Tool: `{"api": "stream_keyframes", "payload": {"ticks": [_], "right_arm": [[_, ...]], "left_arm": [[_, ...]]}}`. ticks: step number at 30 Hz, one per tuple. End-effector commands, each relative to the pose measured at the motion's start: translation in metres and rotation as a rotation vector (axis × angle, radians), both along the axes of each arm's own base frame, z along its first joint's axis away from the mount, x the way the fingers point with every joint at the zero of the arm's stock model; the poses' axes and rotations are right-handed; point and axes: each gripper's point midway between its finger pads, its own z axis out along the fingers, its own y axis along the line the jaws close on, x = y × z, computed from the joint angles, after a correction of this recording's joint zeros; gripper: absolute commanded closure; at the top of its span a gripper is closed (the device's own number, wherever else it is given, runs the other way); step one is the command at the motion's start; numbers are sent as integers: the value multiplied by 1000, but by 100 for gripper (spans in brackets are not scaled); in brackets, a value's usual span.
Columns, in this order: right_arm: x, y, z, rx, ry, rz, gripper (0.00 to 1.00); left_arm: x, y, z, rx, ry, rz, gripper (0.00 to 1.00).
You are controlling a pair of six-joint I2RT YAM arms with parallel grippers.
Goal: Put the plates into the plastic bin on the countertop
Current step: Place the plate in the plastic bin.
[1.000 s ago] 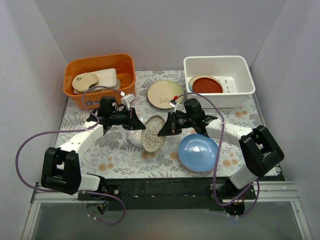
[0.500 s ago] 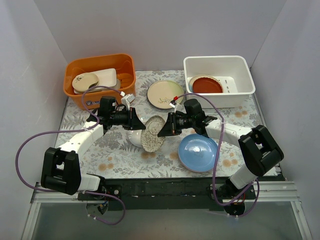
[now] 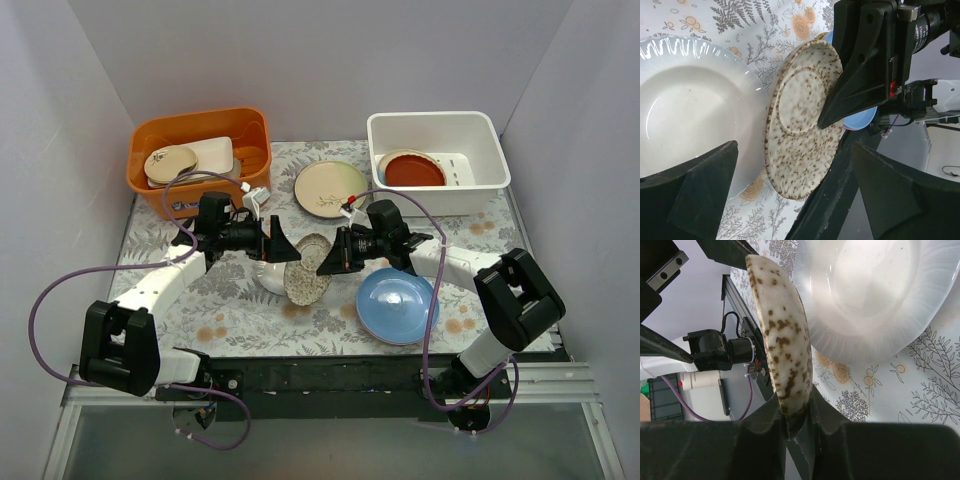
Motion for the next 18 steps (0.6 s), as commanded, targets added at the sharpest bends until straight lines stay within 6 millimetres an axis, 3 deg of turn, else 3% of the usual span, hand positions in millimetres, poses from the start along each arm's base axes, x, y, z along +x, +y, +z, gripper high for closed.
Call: {"api": "stream_keyframes", "payload": {"ticks": [1, 18], "right_arm": [[0, 4, 10, 41, -39, 22, 99], [3, 6, 13, 33, -49, 33, 99]], "left_arm": [[1, 1, 20, -7, -82, 6, 2], [7, 5, 17, 19, -89, 43, 2]]}}
